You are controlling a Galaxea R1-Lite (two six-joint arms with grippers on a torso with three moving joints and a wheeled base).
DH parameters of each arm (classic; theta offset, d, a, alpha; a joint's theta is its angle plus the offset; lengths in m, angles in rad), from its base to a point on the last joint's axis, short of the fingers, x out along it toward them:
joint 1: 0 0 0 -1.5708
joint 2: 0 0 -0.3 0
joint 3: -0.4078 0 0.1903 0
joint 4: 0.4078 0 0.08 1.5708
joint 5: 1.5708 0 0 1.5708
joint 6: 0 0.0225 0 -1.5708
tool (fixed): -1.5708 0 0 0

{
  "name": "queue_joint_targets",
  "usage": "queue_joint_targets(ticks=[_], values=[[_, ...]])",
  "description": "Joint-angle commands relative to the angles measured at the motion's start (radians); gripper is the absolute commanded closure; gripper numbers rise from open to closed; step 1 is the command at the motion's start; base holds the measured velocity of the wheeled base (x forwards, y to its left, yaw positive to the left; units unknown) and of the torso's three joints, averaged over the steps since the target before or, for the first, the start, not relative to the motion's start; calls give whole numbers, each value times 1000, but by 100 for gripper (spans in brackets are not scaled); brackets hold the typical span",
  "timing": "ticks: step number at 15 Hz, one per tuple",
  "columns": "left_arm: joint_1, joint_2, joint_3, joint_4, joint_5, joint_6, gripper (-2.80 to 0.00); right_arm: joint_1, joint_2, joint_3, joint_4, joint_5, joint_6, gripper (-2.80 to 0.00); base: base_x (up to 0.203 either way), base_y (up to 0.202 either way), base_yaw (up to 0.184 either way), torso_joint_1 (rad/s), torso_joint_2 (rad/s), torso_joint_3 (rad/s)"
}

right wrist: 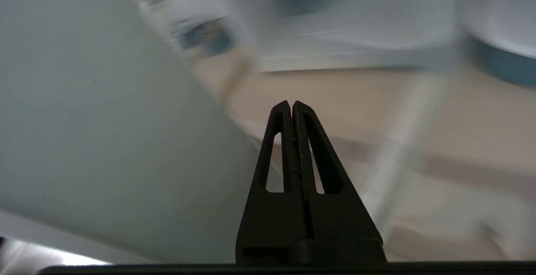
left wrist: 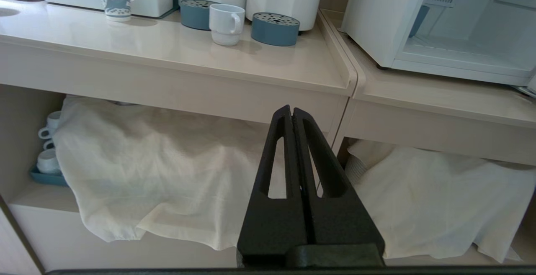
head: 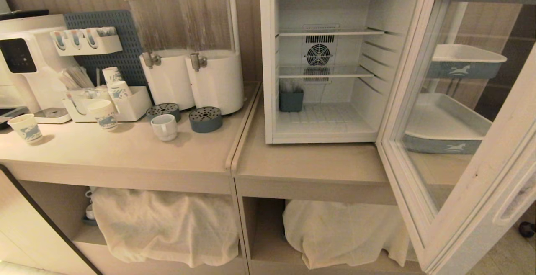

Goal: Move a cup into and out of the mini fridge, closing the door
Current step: Close the freezer door

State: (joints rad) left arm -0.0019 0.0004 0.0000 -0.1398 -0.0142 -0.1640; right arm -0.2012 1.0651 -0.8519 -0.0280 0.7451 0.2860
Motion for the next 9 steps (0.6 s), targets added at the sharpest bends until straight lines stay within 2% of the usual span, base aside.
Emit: queue_joint_targets(ticks=[1, 3, 5, 6, 7, 9], values=[[0, -5, 40, -1, 0, -2, 0, -63, 150, 2, -138, 341, -6, 0, 0, 0, 0, 0, 0, 0], [0, -5, 40, -1, 0, -2, 0, -44, 239, -25, -239, 426, 0, 0, 0, 0, 0, 0, 0, 0], [0, -5, 40, -1, 0, -2, 0, 42, 306, -91, -284, 449, 24, 0, 0, 0, 0, 0, 0, 0], [0, -5, 40, -1, 0, -2, 0, 88, 339, -127, -285, 436, 29, 0, 0, 0, 0, 0, 0, 0], [0, -5, 40, -1, 0, -2, 0, 143, 371, -166, -285, 383, 34, 0, 0, 0, 0, 0, 0, 0], [0, -5, 40, -1, 0, -2, 0, 262, 439, -239, -288, 180, 51, 0, 0, 0, 0, 0, 0, 0]])
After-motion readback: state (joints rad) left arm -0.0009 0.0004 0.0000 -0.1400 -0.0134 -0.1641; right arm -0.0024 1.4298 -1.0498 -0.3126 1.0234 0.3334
